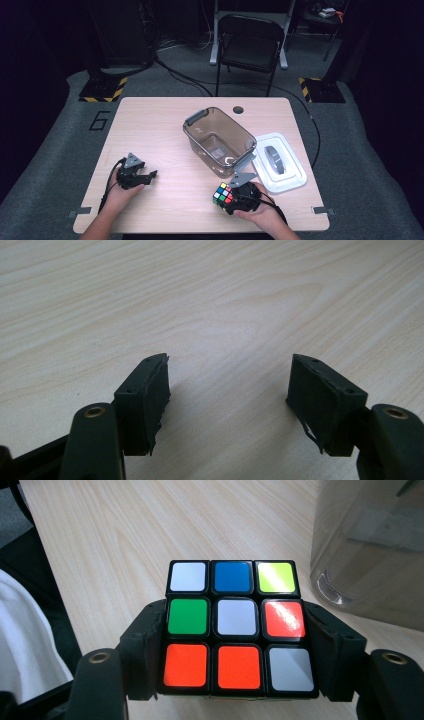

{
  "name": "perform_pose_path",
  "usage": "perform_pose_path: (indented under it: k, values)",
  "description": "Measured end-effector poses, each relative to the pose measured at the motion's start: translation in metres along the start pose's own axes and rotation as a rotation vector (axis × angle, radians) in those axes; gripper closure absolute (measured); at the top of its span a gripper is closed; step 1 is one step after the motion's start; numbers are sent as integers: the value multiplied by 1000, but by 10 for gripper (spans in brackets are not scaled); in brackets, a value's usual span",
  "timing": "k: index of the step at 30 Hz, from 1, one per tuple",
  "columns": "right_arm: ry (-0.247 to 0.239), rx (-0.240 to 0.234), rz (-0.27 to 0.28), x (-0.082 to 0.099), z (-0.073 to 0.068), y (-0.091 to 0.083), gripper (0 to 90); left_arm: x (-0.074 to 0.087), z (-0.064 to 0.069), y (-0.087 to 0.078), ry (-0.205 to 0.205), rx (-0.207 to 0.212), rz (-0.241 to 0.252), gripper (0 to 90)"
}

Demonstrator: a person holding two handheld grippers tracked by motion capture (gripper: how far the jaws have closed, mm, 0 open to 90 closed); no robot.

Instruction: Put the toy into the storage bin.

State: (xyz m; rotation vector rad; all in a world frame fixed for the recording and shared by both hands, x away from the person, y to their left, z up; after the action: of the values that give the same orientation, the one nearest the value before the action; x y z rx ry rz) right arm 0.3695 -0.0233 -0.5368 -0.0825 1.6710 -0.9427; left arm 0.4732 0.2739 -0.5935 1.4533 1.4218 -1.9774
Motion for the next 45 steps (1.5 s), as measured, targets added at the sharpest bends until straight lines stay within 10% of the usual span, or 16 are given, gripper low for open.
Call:
perform_pose_path:
  k: [20,45]
  values:
    - [19,-24,24,-58,-7,-35,335,0,0,0,-7,-1,1,330]
    - [-1,58,57,-118,26,-63,335,0,1,0,-10,-3,1,330]
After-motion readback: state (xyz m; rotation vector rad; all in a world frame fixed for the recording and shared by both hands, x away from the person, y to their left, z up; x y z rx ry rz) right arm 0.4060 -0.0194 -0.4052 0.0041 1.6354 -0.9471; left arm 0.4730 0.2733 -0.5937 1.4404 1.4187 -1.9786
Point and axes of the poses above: each handheld gripper's, and its own axes: y roughly forward along the jaws, x roughly out of its underside, z roughly to its right, the point moved 10 cm from there along y, roughly forward along the jaws, and after that the axes turned 9 degrees about z, right-handed, at the moved point
